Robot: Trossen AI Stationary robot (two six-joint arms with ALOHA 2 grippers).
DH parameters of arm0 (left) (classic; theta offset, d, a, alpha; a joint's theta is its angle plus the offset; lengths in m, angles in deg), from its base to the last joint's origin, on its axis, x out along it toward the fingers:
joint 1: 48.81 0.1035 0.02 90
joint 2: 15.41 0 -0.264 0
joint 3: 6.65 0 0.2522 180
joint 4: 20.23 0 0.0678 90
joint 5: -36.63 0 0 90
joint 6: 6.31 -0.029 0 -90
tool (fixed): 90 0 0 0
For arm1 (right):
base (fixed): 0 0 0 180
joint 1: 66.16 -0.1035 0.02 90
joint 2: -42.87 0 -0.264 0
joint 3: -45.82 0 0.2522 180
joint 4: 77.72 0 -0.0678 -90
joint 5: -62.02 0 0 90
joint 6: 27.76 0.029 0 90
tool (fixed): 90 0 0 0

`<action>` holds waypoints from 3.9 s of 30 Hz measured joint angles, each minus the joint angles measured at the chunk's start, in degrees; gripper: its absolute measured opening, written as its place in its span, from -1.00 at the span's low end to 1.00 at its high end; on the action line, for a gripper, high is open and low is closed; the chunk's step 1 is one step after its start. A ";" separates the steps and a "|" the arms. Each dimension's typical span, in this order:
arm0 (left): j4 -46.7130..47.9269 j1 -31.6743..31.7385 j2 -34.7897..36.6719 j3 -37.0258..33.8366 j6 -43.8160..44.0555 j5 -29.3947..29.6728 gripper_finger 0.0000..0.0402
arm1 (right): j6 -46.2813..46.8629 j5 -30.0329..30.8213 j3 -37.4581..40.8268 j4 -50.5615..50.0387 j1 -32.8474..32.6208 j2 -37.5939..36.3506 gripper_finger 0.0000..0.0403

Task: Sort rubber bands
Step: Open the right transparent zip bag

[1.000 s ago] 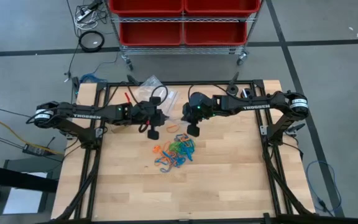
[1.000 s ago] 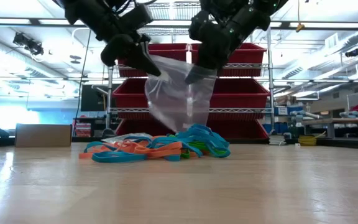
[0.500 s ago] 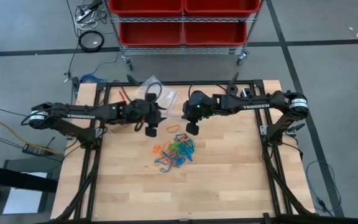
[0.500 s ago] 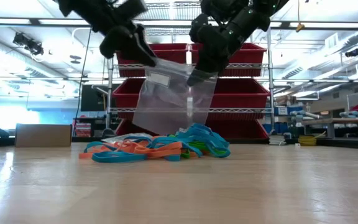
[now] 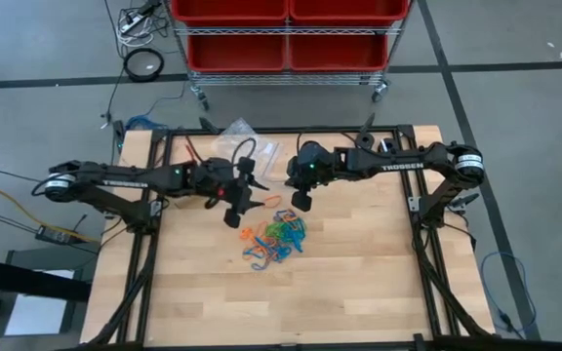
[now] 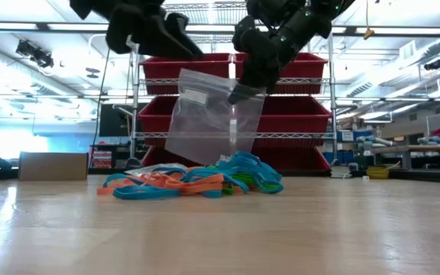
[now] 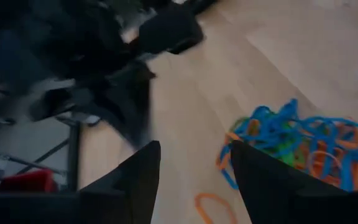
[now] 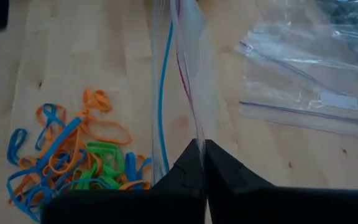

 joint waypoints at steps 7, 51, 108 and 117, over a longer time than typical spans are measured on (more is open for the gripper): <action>0.27 0.07 -5.08 6.10 -0.55 1.16 0.01 | 0.10 0.00 0.00 0.43 -0.86 0.00 -1.00; 8.66 -1.19 -15.95 17.90 -6.40 9.86 -0.48 | 1.06 1.98 0.00 -0.35 -1.64 0.00 -1.00; 15.57 -1.09 -17.47 19.59 -6.47 10.48 -0.28 | 4.12 1.53 0.00 0.85 -0.57 0.00 -1.00; 14.96 -3.15 -17.47 19.59 -6.66 15.12 -0.15 | 4.16 1.55 0.00 0.81 -0.57 0.00 -1.00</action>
